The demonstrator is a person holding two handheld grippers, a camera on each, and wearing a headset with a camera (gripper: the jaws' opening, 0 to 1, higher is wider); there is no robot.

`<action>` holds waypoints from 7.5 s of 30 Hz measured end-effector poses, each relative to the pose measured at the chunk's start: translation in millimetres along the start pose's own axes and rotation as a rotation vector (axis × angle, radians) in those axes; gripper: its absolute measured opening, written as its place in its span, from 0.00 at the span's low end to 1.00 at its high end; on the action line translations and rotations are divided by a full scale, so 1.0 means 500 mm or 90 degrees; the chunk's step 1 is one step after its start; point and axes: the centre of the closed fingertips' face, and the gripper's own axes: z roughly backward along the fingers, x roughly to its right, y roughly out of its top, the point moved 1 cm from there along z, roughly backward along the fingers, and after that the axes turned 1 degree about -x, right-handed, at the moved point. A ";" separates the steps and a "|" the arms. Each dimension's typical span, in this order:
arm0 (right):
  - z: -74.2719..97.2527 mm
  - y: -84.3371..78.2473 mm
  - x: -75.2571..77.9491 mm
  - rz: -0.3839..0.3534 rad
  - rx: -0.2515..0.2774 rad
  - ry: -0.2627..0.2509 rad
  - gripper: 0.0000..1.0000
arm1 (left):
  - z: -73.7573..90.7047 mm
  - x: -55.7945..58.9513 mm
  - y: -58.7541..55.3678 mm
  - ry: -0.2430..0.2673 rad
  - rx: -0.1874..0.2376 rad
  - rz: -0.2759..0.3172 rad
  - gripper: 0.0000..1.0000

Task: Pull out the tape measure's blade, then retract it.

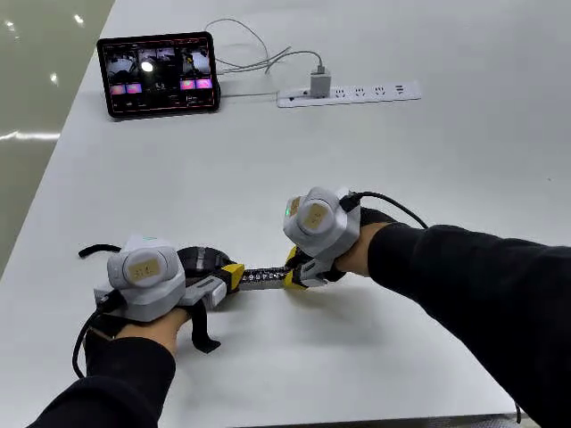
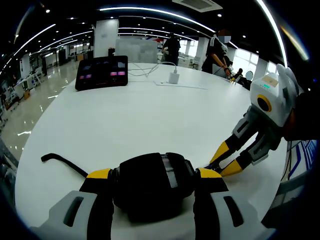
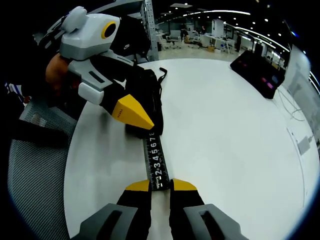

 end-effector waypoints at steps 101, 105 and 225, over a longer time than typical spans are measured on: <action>-0.050 0.070 -0.018 0.033 0.074 0.026 0.09 | 0.001 0.002 -0.001 -0.004 0.001 0.008 0.60; -0.051 0.073 -0.017 0.027 0.081 0.027 0.09 | 0.002 0.002 -0.001 -0.004 0.001 0.009 0.60; 0.159 -0.016 -0.023 -0.086 0.165 -0.093 0.58 | 0.051 0.000 0.010 -0.121 -0.003 -0.090 0.99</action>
